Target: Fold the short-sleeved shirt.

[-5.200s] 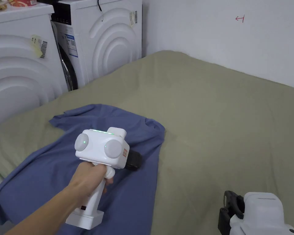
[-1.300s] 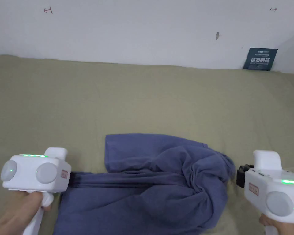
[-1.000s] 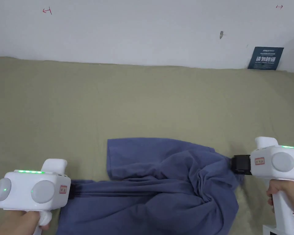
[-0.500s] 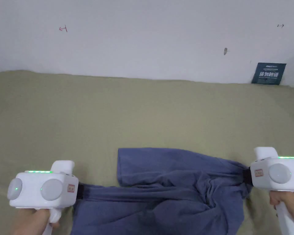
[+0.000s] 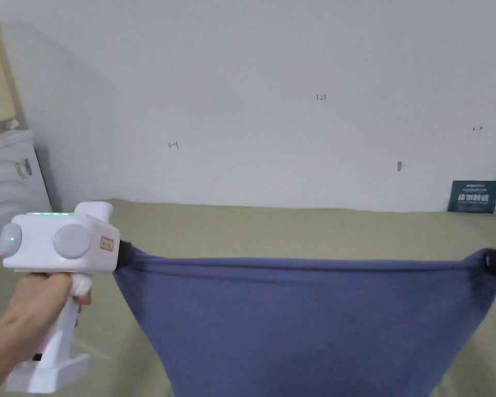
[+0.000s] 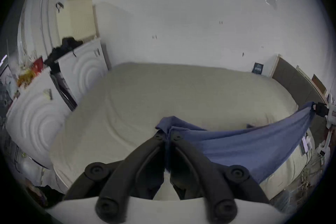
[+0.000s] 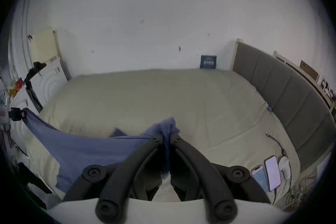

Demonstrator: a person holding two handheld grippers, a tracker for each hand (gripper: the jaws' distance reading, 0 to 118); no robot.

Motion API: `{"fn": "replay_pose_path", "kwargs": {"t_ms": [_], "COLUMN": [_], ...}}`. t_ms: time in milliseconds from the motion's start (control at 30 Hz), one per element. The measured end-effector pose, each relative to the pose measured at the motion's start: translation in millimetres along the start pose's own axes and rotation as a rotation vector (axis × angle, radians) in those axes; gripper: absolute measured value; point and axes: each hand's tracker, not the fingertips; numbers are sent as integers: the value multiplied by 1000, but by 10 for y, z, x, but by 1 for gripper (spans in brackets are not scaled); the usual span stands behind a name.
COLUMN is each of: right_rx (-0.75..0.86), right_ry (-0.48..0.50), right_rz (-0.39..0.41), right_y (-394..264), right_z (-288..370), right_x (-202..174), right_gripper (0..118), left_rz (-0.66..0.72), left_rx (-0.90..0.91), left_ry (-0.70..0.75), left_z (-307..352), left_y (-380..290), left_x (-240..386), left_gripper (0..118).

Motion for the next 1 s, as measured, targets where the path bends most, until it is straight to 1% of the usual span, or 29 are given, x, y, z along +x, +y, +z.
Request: {"fn": "replay_pose_path", "kwargs": {"t_ms": [67,133,267,367,500,600,700,767,833,867,900,933,967,1000], "right_rx": [36,71,124,152,179,190,199,214,217,214,202,207,208,208], "right_ry": [-21,-42,-85,-112,-153,-181,-205,-216,-225,-234,-272,-285,-297,-300], "right_rz": [12,5,7,20,37,37,63,44,34,41,61,93,93,88], "right_y": [155,331,715,1036,1472,1753,2000,2131,2215,2223,2220,2194,2135,2099], "right_z": [78,181,231,197,-2,-260,-594,-839,-1102,-1243,-1420,-1576,-1729,-1861], "right_x": [7,-16,28,62,116,151,133,123,85,58,22,-8,-46,-64], "right_gripper": [6,6,6,6,6,6,6,6,6,6,6,6,6,6], "left_rz": [-10,-20,-52,-40,-50,-69,-59,-62,-67,-62,-54,-52,-53,-85], "left_rx": [53,86,155,189,224,257,273,290,289,289,289,268,259,257], "left_ry": [26,49,100,113,137,161,193,216,231,234,234,244,248,268], "left_z": [171,296,415,394,264,71,-178,-413,-651,-764,-916,-1070,-1237,-1361], "left_y": [153,319,697,1041,1486,1866,2187,2350,2450,2456,2460,2450,2416,2375], "left_x": [87,180,362,479,641,800,926,987,1033,1045,1060,1094,1132,1170], "left_gripper": [3,3,3,3,3,3,3,3,3,3,3,3,3,3]}}
